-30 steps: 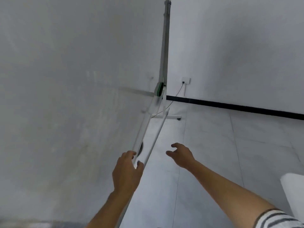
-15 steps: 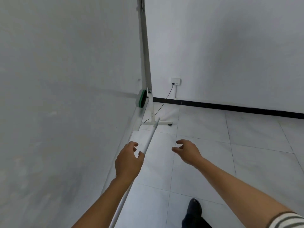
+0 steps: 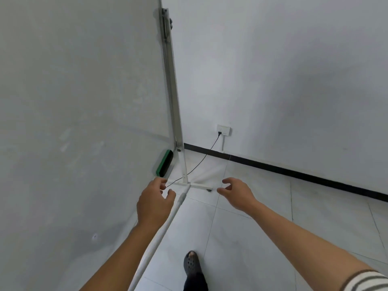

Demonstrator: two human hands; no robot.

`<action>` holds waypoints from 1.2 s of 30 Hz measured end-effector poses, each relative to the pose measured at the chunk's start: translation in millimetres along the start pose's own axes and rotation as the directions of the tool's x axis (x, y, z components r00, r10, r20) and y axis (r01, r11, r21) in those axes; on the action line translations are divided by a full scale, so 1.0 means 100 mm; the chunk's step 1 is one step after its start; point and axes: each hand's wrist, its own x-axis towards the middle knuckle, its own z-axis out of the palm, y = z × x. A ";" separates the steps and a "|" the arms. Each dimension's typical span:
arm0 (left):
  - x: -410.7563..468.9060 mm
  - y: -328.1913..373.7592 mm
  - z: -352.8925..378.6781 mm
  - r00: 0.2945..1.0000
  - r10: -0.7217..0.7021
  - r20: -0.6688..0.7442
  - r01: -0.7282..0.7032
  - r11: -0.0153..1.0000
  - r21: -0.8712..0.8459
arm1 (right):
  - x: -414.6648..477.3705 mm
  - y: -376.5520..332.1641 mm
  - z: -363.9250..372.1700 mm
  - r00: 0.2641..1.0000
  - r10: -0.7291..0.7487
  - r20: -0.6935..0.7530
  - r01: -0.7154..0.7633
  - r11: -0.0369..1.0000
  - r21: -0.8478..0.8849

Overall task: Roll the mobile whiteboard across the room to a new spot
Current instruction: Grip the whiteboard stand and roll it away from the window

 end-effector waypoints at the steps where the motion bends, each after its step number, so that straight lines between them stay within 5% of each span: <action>1: 0.21 0.06 0.04 1.000 0.007 -0.017 -0.007 1.000 -0.007 | 0.21 -0.07 -0.04 1.000 -0.013 0.008 0.013 1.000 -0.006; 12: 2.39 1.16 -0.16 0.971 0.129 -0.203 -0.155 0.980 -0.121 | 2.20 -1.37 -1.01 0.979 -0.202 -0.016 0.202 0.979 0.029; 18: 2.98 1.47 -0.12 0.948 0.124 -0.293 -0.165 0.979 -0.118 | 3.25 -2.02 -1.10 0.923 -0.357 0.143 0.363 0.932 -0.020; 23: 3.39 1.65 0.03 0.910 0.034 -0.413 -0.086 0.990 -0.108 | 4.07 -2.57 -0.96 0.758 -0.491 0.429 0.553 0.833 -0.023; 29: 3.75 2.12 0.20 0.787 -0.106 -0.608 0.063 0.994 -0.092 | 4.70 -2.85 -0.68 0.437 -0.483 0.759 0.791 0.607 -0.070; 36: 3.91 2.61 0.29 0.611 -0.192 -0.768 0.231 0.971 -0.060 | 4.77 -2.72 -0.77 0.249 -0.495 0.833 0.904 0.428 -0.015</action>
